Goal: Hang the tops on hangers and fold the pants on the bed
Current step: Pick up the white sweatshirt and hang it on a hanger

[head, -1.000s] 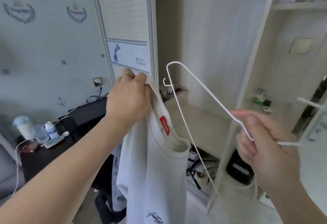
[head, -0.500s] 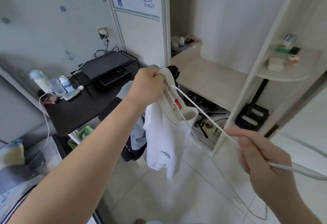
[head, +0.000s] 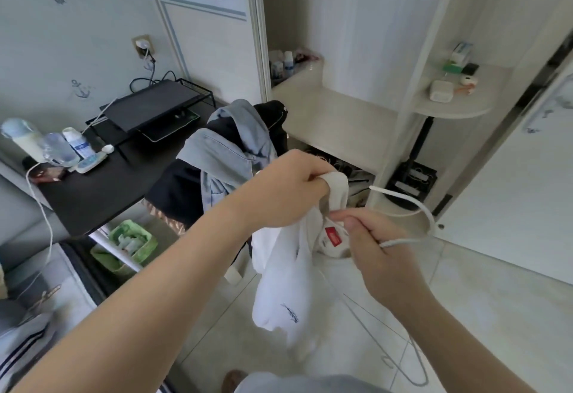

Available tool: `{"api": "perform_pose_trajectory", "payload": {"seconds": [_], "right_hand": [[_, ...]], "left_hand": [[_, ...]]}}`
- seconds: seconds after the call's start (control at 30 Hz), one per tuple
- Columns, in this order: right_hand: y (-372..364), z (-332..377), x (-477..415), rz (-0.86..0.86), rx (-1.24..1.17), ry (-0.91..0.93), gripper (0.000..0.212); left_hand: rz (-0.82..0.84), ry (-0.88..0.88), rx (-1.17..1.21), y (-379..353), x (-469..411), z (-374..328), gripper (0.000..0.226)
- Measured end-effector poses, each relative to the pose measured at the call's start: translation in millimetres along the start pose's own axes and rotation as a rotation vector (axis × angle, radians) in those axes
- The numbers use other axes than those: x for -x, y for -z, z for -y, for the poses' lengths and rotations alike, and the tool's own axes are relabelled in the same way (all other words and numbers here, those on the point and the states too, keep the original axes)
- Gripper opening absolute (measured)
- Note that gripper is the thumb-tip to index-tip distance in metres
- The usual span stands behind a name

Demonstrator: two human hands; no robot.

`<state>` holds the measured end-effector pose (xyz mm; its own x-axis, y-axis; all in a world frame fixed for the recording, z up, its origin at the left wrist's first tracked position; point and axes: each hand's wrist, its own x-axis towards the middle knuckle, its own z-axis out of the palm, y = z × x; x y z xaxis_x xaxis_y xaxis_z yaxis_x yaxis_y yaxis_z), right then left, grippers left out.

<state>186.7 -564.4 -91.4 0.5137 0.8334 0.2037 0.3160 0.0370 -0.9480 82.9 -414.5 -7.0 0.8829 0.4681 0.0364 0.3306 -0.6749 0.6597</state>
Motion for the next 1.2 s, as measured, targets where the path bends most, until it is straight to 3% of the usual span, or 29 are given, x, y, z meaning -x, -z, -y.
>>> {"api": "perform_pose_trajectory", "payload": {"seconds": [0.1,0.23,0.37,0.53,0.7,0.77,0.87,0.93,1.0,1.1,1.17,1.2], "right_hand": [[1,-3,10,-0.042,-0.077,0.041,0.030],[12,-7,18,-0.099,-0.223,0.036,0.026],[30,-6,18,-0.058,-0.251,0.089,0.028],[35,0,4,0.029,-0.234,0.158,0.040],[31,-3,-11,0.029,-0.013,0.169,0.052],[34,-6,-11,0.018,0.006,0.152,0.041],[43,-15,-2,-0.210,0.192,0.354,0.023],[43,-25,10,-0.256,0.276,0.453,0.014],[35,-36,19,-0.080,0.288,0.370,0.015],[10,-51,20,0.268,0.323,0.081,0.045],[-2,-58,12,0.319,0.315,0.007,0.051],[-8,-58,7,0.298,0.303,0.031,0.041]], "left_hand": [[0.067,-0.032,-0.063,-19,10,-6,0.025],[-0.003,-0.212,-0.449,-26,29,-4,0.036],[0.079,-0.282,-0.748,-19,30,9,0.046],[-0.142,-0.446,-0.674,-45,44,5,0.041],[-0.150,-0.333,-0.640,-61,45,3,0.046],[-0.147,-0.220,-0.603,-60,46,10,0.043],[-0.260,-0.083,-0.520,-53,50,23,0.034],[-0.351,-0.032,-0.457,-51,57,31,0.036],[-0.414,0.008,-0.378,-51,63,35,0.039],[-0.461,0.033,-0.257,-56,67,30,0.041],[-0.482,0.054,-0.193,-61,68,26,0.043],[-0.496,0.063,-0.160,-62,69,26,0.043]]}}
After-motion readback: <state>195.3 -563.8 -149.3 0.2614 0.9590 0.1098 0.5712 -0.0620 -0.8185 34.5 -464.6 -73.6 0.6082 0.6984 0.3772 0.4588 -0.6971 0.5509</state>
